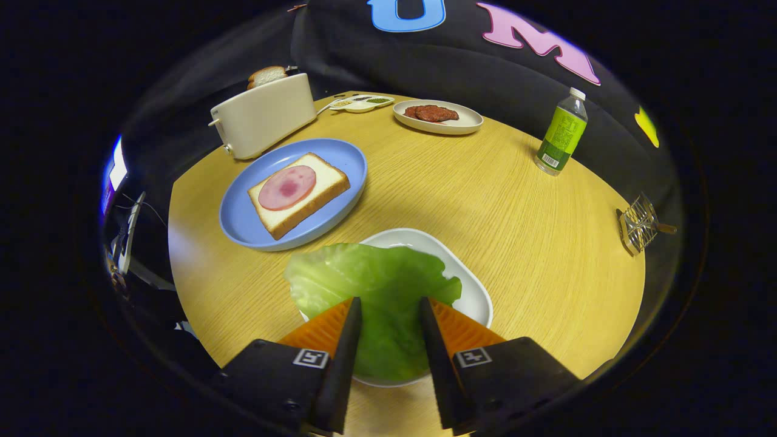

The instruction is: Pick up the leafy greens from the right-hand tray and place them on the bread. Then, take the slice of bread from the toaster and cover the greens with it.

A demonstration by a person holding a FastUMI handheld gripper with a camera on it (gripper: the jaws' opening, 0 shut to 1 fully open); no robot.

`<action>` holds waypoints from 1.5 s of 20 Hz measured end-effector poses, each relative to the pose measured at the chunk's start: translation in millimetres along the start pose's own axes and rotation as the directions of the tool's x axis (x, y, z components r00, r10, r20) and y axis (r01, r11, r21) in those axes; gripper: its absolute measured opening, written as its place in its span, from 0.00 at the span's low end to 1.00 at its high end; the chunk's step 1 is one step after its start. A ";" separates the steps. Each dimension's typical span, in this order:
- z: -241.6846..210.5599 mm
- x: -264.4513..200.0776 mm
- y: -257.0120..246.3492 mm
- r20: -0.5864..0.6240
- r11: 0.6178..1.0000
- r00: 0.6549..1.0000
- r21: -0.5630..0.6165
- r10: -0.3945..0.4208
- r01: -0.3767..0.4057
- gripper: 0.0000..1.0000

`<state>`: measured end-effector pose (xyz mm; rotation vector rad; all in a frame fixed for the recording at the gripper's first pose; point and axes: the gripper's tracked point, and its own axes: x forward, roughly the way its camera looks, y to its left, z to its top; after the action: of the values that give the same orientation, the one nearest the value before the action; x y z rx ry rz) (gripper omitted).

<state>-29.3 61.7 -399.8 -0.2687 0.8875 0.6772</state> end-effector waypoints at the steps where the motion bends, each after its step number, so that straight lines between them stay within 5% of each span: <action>1: -1.0 3.0 0.5 0.003 1.000 1.000 -0.010 -0.006 0.006 0.51; 2: -1.6 2.4 1.4 -0.004 1.000 1.000 -0.018 -0.006 0.006 0.41; 4: 0.0 0.3 4.3 -0.006 1.000 1.000 -0.017 0.005 -0.005 0.41; 6: -0.9 1.0 3.5 -0.004 1.000 1.000 -0.002 0.007 -0.007 0.14; 9: -2.7 0.1 7.4 -0.035 0.999 0.999 0.038 0.039 -0.038 0.07; 21: 51.2 -68.8 13.5 0.064 0.981 0.998 0.195 -0.009 -0.004 0.06; 30: 140.7 -67.0 63.4 0.169 0.972 0.984 0.213 0.064 -0.100 0.06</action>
<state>-12.2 149.1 -257.0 0.0226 0.8137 0.6608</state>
